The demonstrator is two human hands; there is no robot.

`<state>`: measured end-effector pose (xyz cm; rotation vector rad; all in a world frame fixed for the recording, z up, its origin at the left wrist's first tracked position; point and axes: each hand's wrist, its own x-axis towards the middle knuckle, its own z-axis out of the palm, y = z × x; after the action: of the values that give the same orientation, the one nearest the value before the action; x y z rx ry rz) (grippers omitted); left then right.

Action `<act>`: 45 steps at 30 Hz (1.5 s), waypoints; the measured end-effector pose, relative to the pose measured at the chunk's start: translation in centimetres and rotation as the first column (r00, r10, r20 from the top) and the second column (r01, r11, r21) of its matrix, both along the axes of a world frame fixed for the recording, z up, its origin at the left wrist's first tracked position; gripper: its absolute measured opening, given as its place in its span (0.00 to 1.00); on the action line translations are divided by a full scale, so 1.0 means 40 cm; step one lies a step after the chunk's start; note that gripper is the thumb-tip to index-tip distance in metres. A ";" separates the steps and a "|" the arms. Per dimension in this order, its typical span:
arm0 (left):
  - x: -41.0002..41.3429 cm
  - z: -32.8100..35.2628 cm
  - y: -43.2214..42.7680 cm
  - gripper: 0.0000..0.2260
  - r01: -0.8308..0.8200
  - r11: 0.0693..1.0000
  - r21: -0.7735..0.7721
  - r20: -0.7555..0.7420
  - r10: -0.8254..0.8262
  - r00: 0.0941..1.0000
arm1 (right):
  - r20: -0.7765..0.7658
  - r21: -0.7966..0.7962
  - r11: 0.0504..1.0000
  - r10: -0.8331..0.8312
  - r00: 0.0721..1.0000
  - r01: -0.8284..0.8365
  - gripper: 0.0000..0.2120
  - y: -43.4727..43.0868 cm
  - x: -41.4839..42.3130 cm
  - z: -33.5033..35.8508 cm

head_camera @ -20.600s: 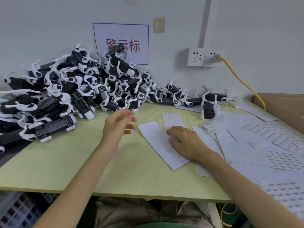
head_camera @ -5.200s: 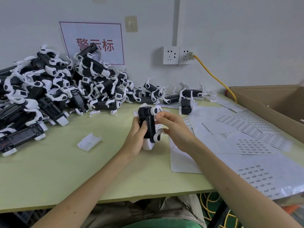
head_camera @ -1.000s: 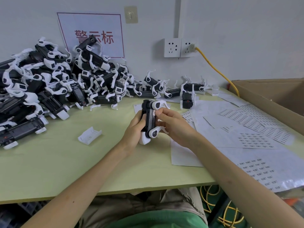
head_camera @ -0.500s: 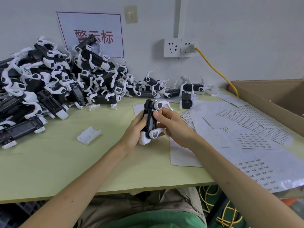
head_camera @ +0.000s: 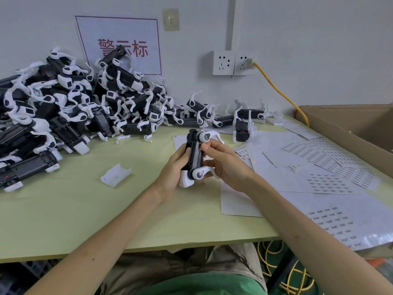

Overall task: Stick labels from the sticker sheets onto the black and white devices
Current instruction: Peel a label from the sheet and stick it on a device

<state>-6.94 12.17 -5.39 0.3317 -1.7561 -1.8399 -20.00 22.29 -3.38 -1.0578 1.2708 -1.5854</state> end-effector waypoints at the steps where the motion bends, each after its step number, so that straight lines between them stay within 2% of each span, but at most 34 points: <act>1: -0.001 -0.001 0.000 0.14 0.005 1.000 0.000 -0.003 -0.005 1.000 | 0.013 0.005 1.000 -0.009 1.000 0.009 0.17 -0.002 -0.003 -0.001; 4: -0.001 -0.002 0.000 0.13 0.026 0.999 0.022 -0.006 -0.026 1.000 | 0.039 0.023 0.998 -0.058 0.998 0.057 0.13 -0.008 -0.003 -0.005; 9: 0.007 0.017 -0.018 0.16 0.084 0.948 0.307 -0.015 -0.083 0.996 | -0.034 0.017 0.987 -0.161 0.986 0.162 0.09 -0.013 -0.006 0.004; 11: 0.011 0.018 -0.029 0.17 0.081 0.930 0.359 -0.012 -0.082 0.997 | -0.005 -0.016 0.970 -0.243 0.970 0.243 0.03 -0.007 -0.019 0.012; 13: 0.013 0.020 -0.027 0.15 0.106 0.922 0.373 0.004 -0.116 0.993 | 0.108 -0.099 0.949 -0.289 0.951 0.299 0.07 0.004 -0.038 0.018; 14: 0.015 0.020 -0.024 0.13 0.118 0.923 0.367 0.029 -0.138 0.990 | 0.116 -0.142 0.942 -0.290 0.950 0.305 0.10 0.008 -0.049 0.020; 15: 0.015 0.021 -0.020 0.12 0.121 0.931 0.346 0.068 -0.153 0.986 | 0.081 -0.163 0.945 -0.272 0.959 0.282 0.14 0.010 -0.059 0.022; 17: 0.017 0.024 -0.016 0.15 0.109 0.955 0.276 0.150 -0.155 0.977 | -0.126 -0.158 0.973 -0.189 0.974 0.169 0.23 0.015 -0.080 0.023; 20: 0.025 0.031 -0.015 0.15 0.106 0.972 0.208 0.196 -0.147 0.970 | -0.440 -0.068 0.997 -0.064 0.896 0.038 0.23 0.023 -0.091 0.022; 23: 0.035 0.040 -0.021 0.15 0.117 0.955 0.274 0.151 -0.162 0.975 | -0.458 -0.022 0.999 -0.040 0.888 0.033 0.20 0.032 -0.088 0.025; 27: 0.049 0.050 -0.050 0.27 0.232 0.878 0.418 -0.114 -0.203 0.973 | -0.325 -0.042 0.998 -0.061 0.944 0.050 0.18 0.048 -0.110 0.042; 29: 0.055 0.049 -0.064 0.27 0.274 0.860 0.430 -0.214 -0.198 0.957 | -0.257 0.008 1.000 0.031 0.966 -0.029 0.20 0.058 -0.115 0.048; 31: 0.053 0.044 -0.067 0.26 0.271 0.866 0.420 -0.222 -0.192 0.956 | -0.255 0.083 0.990 0.130 0.958 -0.112 0.19 0.071 -0.114 0.055; 32: 0.051 0.041 -0.064 0.26 0.261 0.875 0.408 -0.205 -0.190 0.960 | -0.252 0.110 0.986 0.148 0.956 -0.124 0.21 0.074 -0.118 0.059; 34: 0.042 0.037 -0.059 0.24 0.202 0.903 0.380 -0.137 -0.161 0.977 | -0.164 0.120 0.990 0.099 0.982 -0.080 0.27 0.082 -0.133 0.067; 36: 0.035 0.036 -0.056 0.24 0.116 0.936 0.334 -0.049 -0.105 0.993 | 0.037 0.098 0.995 -0.029 0.999 0.026 0.25 0.104 -0.166 0.078; 38: 0.031 0.032 -0.058 0.24 0.066 0.951 0.301 -0.004 -0.068 0.998 | 0.286 0.021 0.988 -0.152 0.946 0.152 0.26 0.138 -0.220 0.080; 40: 0.028 0.029 -0.060 0.24 0.049 0.957 0.285 0.006 -0.053 0.999 | 0.509 -0.116 0.930 -0.246 0.825 0.348 0.26 0.182 -0.283 0.081; 42: 0.024 0.026 -0.057 0.23 0.047 0.965 0.258 0.018 -0.054 0.998 | 0.691 -0.243 0.848 -0.190 0.697 0.472 0.28 0.226 -0.347 0.081; 43: 0.022 0.025 -0.053 0.23 0.050 0.970 0.237 0.022 -0.057 0.998 | 0.734 -0.287 0.823 -0.141 0.664 0.491 0.31 0.243 -0.374 0.080; 45: 0.017 0.022 -0.047 0.22 0.050 0.987 0.152 0.030 -0.056 0.998 | 0.714 -0.312 0.811 -0.143 0.685 0.495 0.33 0.257 -0.410 0.078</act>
<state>-6.26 10.28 -4.52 0.3813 -1.6661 -2.0225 -36.39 32.57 -0.27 -0.4210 0.5764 -2.3756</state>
